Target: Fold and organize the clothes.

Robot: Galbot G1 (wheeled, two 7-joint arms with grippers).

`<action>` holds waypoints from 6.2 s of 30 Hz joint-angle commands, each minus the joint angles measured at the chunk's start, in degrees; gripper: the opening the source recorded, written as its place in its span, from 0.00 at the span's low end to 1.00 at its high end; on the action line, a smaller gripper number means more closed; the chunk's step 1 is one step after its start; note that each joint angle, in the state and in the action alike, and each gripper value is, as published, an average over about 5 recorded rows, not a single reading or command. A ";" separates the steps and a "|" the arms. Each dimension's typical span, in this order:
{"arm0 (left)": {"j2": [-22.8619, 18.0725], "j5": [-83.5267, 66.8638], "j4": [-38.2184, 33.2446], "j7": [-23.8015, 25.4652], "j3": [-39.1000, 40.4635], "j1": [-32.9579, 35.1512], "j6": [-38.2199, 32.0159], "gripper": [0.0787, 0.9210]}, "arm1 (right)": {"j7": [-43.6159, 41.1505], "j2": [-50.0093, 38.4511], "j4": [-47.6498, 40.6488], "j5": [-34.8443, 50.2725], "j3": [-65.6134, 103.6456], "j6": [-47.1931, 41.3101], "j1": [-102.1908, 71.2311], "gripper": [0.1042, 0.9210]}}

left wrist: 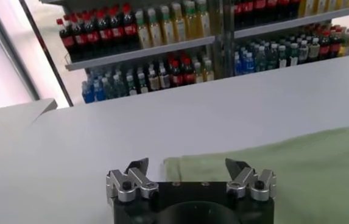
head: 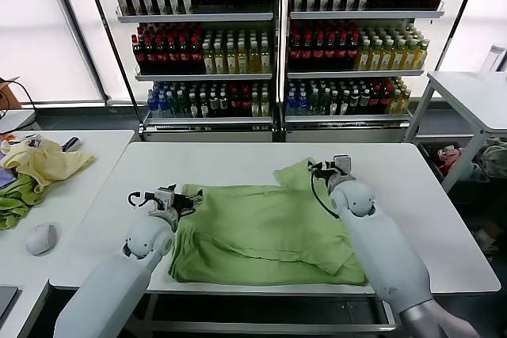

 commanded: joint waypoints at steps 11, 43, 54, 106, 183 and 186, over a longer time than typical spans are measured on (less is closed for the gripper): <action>-0.60 -4.85 3.25 0.65 1.06 -1.03 1.48 0.79 | -0.57 3.01 -10.70 0.83 -2.06 -0.22 2.67 0.69; 5.05 -10.36 -12.42 1.87 -4.03 8.95 -5.58 0.01 | -3.66 -6.86 17.79 5.76 1.89 5.05 -10.21 0.02; 8.14 -12.10 -20.80 2.07 -7.34 15.50 -4.54 0.01 | -3.07 -12.14 34.40 5.81 6.05 4.52 -21.07 0.02; -5.45 13.73 -27.76 -8.31 -10.62 35.52 -7.75 0.70 | -2.47 -11.75 48.75 -3.70 18.26 3.01 -48.36 0.70; -8.07 -25.56 -26.33 -0.63 -5.19 21.16 -5.89 0.06 | -2.12 -13.81 47.12 -1.40 18.32 3.93 -45.06 0.88; -8.52 -24.72 -25.04 -0.64 -4.03 20.35 -5.81 0.06 | -2.12 -13.89 47.12 -1.35 18.29 3.90 -44.96 0.88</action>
